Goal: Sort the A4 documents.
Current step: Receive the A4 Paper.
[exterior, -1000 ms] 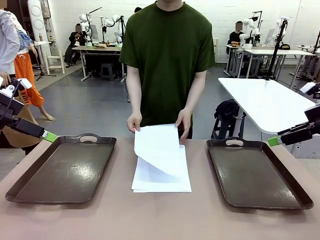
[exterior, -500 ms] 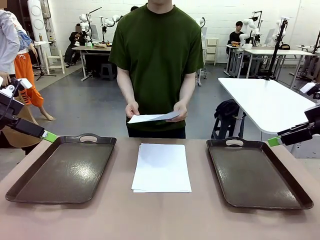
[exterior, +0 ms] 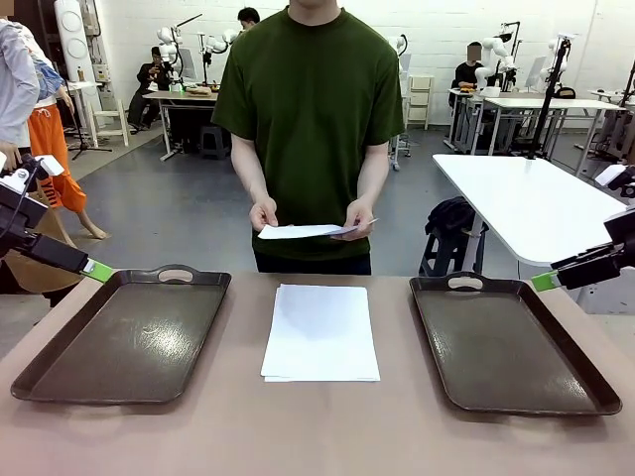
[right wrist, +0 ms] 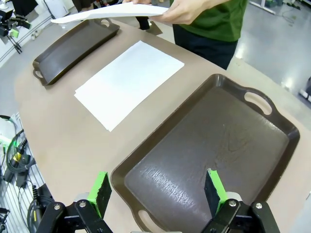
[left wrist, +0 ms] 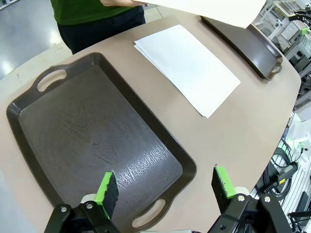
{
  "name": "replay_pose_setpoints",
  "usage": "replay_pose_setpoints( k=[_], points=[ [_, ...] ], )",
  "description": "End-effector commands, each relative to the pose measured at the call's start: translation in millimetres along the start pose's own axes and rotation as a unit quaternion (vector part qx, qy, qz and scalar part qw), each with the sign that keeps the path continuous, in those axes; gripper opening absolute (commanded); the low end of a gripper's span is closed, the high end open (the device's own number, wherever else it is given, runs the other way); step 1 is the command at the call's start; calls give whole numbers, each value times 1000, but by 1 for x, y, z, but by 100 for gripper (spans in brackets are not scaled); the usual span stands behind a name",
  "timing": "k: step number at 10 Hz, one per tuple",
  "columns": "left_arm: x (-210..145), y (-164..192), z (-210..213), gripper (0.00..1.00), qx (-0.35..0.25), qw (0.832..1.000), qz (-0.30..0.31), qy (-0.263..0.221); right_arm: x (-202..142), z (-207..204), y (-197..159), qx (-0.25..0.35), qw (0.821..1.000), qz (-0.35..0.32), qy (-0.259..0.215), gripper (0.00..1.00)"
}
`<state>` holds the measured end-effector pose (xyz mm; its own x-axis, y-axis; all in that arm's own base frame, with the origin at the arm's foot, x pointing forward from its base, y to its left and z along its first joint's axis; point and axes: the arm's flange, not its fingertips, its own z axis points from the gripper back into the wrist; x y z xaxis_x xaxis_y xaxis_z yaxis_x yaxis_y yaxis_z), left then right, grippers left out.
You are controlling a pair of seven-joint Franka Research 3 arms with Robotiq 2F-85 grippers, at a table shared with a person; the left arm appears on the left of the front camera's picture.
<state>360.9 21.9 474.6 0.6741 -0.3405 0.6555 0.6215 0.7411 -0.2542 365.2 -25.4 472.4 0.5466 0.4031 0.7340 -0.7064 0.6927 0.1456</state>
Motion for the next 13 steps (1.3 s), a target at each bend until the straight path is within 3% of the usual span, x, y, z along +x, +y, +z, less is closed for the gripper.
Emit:
replay_pose_setpoints(
  k=[1,13],
  points=[
    [-1,2,0,100,-8,1000,-3,-5,0,-3,-3,9,1000,5,-8,100],
    [-1,2,0,100,-8,1000,-3,-5,0,-3,-3,9,1000,5,-8,100]
  ],
)
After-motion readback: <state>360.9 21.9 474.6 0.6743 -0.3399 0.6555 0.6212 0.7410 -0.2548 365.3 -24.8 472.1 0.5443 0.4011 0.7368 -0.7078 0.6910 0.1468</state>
